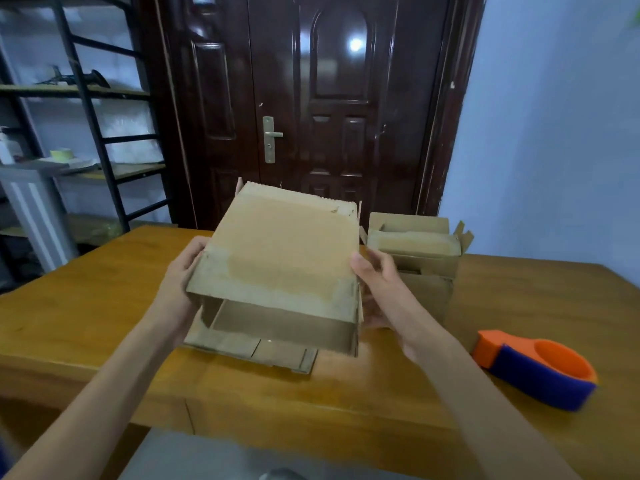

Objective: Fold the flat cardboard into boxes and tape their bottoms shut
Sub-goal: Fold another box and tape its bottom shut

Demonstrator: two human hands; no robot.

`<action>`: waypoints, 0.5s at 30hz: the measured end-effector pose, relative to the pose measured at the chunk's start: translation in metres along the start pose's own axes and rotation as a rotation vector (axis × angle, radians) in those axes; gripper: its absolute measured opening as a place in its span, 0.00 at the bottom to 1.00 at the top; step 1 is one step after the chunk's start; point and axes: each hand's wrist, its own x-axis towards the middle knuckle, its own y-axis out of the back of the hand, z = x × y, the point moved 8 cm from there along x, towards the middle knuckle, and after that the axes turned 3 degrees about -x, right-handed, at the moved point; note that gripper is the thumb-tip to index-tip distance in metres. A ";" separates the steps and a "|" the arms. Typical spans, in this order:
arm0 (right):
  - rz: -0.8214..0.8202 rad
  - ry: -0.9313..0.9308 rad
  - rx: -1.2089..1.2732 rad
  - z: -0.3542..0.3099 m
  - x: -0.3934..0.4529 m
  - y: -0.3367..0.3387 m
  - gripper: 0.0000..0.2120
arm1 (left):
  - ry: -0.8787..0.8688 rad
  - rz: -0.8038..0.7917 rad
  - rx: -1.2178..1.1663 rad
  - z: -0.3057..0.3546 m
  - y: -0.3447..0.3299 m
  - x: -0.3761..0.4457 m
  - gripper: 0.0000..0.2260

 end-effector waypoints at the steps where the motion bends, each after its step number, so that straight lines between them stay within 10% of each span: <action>1: -0.005 0.024 -0.012 -0.006 -0.003 0.005 0.40 | -0.033 -0.010 0.068 0.006 -0.005 -0.001 0.11; 4: 0.007 0.063 0.019 -0.015 -0.011 0.024 0.31 | 0.006 0.035 0.136 0.026 -0.025 -0.009 0.34; 7: 0.063 0.096 0.059 -0.018 -0.015 0.046 0.24 | -0.052 -0.023 0.157 0.032 -0.033 -0.007 0.11; 15: 0.033 0.210 -0.141 -0.022 -0.063 0.078 0.25 | -0.097 -0.194 0.215 0.037 -0.072 -0.011 0.15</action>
